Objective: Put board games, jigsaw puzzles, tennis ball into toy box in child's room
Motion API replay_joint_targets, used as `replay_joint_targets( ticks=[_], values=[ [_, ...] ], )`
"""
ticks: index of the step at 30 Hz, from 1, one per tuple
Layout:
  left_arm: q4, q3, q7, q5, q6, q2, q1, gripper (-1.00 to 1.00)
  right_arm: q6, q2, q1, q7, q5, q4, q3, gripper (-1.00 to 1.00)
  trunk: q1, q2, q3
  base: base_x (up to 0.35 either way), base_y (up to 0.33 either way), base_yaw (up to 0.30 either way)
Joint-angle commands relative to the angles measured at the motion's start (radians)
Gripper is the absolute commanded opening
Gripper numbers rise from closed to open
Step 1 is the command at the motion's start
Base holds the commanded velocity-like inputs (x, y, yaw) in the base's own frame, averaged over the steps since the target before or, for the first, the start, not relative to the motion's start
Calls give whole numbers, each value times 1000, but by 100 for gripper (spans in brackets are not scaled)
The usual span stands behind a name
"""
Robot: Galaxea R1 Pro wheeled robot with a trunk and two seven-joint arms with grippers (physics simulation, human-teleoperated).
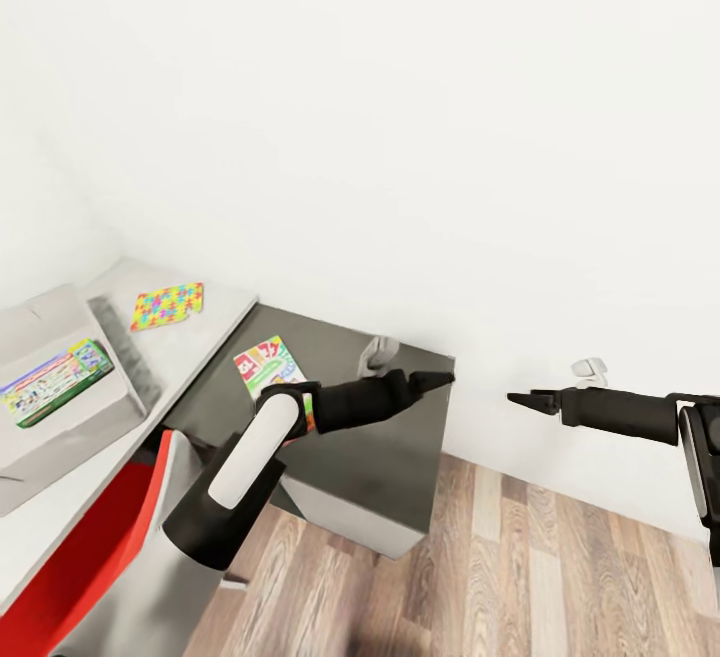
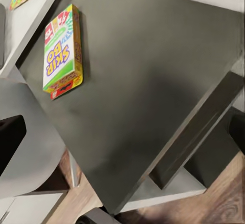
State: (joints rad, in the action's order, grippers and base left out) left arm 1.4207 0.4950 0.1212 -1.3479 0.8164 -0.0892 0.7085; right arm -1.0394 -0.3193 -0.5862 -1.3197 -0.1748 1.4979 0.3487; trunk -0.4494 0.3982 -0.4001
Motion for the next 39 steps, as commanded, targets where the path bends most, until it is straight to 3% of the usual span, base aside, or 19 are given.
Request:
replay_joint_targets(
  ticks=[1, 39],
  values=[
    [1, 0, 10, -11, 3, 0, 0, 100, -8, 0, -1, -10, -11, 1, 1, 100, -1, 2, -1, 0, 0, -239],
    [1, 2, 11, -10, 3, -1, -1, 100, -8, 0, -1, -10, -11, 1, 3, 100, -1, 2, 35, 0, 0, -239]
  ],
)
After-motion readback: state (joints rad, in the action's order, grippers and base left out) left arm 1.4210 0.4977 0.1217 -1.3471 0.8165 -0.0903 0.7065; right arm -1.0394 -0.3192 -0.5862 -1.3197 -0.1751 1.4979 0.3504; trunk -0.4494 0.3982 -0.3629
